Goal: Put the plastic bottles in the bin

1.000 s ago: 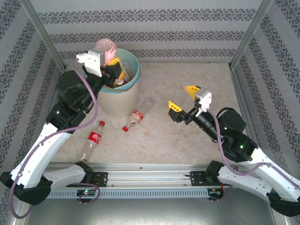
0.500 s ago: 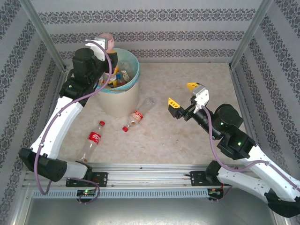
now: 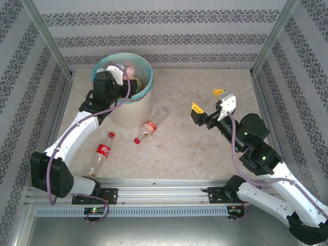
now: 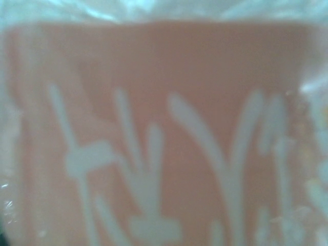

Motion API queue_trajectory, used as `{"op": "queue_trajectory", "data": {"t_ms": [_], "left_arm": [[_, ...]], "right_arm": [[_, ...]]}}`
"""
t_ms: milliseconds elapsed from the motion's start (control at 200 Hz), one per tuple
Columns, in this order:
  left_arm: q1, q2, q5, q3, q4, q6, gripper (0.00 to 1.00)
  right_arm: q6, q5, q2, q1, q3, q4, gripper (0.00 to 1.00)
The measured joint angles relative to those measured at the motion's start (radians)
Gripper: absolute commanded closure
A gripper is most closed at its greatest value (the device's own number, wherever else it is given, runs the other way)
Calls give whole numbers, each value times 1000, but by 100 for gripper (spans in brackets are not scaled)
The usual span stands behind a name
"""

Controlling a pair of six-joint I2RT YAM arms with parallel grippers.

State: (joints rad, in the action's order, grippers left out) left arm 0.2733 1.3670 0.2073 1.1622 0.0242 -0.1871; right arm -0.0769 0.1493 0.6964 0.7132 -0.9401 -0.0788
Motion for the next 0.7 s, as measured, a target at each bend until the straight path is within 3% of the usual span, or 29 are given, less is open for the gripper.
{"op": "queue_trajectory", "data": {"t_ms": [45,110,150,290,495,699], "left_arm": [[-1,-7,2,-13,-18,3,40],[-1,-12,-2,-17,-22,14,9],[-6,-12,-5,-17,-21,21,1],[-9,-22,-2,17,8,31,1],[-12,-26,2,211,95,32,6],[-13,-35,20,314,159,21,22]], "right_arm": [[3,-2,2,-3,1,-1,13],[8,-5,8,-5,1,0,13],[15,-8,11,-5,1,0,13],[29,-9,16,-5,1,1,13],[48,-16,37,-5,1,1,13],[53,-24,58,-5,1,1,13]]}}
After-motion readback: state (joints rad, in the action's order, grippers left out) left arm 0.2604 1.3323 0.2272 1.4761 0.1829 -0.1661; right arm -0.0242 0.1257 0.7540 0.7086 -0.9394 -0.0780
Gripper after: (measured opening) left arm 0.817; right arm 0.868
